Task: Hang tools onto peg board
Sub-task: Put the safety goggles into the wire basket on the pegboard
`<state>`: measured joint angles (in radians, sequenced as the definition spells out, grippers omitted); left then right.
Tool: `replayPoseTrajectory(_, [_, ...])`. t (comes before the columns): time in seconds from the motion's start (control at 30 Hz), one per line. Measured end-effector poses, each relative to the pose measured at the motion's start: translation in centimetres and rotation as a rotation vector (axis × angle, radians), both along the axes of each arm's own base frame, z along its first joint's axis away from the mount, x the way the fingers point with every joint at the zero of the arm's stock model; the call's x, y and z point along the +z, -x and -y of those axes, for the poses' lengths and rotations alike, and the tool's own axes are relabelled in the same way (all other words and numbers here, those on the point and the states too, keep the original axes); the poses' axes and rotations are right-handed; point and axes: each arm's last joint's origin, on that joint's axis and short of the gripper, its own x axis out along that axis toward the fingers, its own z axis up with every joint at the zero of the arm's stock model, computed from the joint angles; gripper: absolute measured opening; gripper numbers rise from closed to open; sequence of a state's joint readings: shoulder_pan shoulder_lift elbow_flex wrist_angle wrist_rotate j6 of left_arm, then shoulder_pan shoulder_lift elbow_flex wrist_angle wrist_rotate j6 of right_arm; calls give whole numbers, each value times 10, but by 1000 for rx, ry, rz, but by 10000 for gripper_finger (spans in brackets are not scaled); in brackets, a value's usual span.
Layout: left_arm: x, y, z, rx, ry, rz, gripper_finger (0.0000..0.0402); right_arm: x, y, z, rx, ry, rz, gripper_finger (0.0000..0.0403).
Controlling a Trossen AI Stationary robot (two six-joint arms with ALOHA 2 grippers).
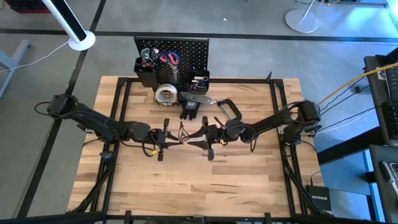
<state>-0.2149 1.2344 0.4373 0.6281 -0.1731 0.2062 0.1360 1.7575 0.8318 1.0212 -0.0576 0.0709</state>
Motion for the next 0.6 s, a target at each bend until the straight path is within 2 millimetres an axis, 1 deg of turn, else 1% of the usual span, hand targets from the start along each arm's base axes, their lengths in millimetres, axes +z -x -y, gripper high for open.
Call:
replayPoseTrajectory(0.07, [4,2,1,19,-4,22,6,5,4,1,-2,16,-59,134])
replayPoseTrajectory(0.17, [13,6,2,33,4,72,5,7,11,1,-13,77,-160,162])
replayPoseTrajectory(0.27, [17,7,2,36,36,101,8,8,13,2,-19,106,-186,179])
replayPoseTrajectory(0.37, [21,6,1,42,79,142,7,2,11,2,-39,112,-197,182])
replayPoseTrajectory(0.47, [19,5,-1,30,106,134,5,-4,9,3,-62,138,-214,178])
replayPoseTrajectory(0.6, [20,4,0,15,123,151,9,1,8,3,-75,150,-156,165])
